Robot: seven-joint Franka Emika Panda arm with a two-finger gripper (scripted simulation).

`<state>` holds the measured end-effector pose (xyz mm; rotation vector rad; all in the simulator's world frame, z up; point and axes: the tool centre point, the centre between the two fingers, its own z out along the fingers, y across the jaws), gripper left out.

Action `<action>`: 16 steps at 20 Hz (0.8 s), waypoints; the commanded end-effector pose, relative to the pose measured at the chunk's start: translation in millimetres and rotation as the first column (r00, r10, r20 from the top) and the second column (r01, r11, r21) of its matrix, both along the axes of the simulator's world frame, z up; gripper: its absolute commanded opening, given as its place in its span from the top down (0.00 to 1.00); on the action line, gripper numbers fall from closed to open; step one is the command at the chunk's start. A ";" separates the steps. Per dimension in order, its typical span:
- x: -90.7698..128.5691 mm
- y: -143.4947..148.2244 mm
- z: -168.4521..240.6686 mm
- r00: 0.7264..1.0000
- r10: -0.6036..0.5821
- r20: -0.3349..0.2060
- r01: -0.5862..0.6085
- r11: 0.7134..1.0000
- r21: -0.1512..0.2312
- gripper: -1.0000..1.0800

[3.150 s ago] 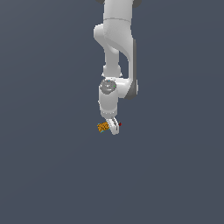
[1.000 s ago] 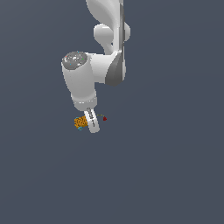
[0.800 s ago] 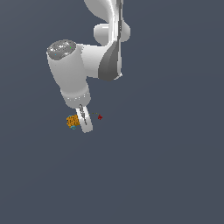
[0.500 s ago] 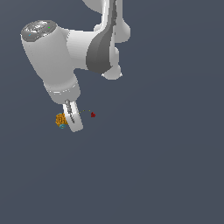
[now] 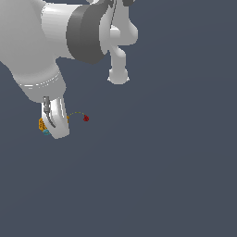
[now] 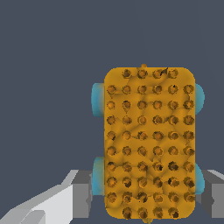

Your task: Pick up the object and move it to a goal position.

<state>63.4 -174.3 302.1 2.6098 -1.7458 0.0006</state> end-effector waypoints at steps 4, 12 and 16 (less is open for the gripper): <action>12.4 -13.0 24.0 1.000 0.001 0.000 -0.001 1.000 0.001 1.00; 25.2 -25.8 46.6 1.000 0.001 0.000 -0.001 1.000 0.001 1.00; 28.9 -29.1 52.7 1.000 0.001 0.000 -0.001 1.000 0.001 1.00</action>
